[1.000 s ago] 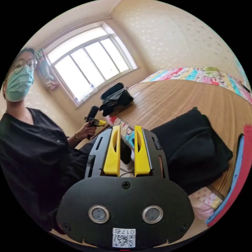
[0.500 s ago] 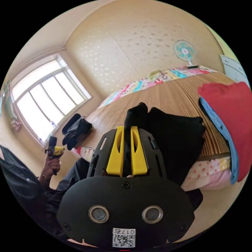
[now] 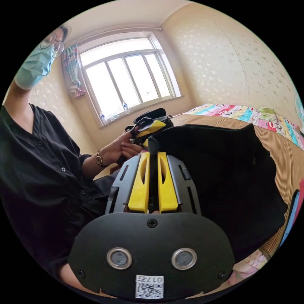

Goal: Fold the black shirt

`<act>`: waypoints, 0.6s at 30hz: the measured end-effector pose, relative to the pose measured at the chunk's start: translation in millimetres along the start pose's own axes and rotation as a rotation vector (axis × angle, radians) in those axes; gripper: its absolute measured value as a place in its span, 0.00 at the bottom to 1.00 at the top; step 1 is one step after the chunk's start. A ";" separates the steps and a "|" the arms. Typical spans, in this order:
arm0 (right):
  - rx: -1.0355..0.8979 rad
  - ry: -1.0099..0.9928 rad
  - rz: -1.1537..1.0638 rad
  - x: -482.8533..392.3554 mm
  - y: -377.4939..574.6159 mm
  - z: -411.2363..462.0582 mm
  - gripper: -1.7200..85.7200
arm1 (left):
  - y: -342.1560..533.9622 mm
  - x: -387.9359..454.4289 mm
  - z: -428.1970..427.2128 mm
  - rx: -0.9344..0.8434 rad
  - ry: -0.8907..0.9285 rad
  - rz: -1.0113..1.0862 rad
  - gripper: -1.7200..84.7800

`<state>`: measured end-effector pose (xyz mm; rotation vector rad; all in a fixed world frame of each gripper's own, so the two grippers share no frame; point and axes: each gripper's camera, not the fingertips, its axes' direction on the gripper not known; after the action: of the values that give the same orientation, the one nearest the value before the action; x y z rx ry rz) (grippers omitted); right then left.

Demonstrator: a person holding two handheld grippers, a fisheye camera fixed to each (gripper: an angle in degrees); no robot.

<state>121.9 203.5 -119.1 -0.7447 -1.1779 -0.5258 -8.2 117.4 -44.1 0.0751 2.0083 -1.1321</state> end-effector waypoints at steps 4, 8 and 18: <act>-0.062 -0.003 -0.032 -15.7 5.0 2.8 0.04 | 5.9 2.2 1.8 -0.004 -0.023 -0.006 0.21; 0.048 -0.115 -0.023 -38.7 5.6 -14.9 0.04 | 29.1 12.3 -26.8 0.076 0.091 0.123 0.11; 0.334 -0.455 -0.481 -172.8 -30.0 -94.6 0.03 | 69.5 100.8 -104.2 0.129 0.696 0.710 0.07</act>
<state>105.9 110.5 -294.6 -0.2894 -1.8384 -0.5483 -111.5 203.8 -131.7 1.2902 2.1755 -0.8058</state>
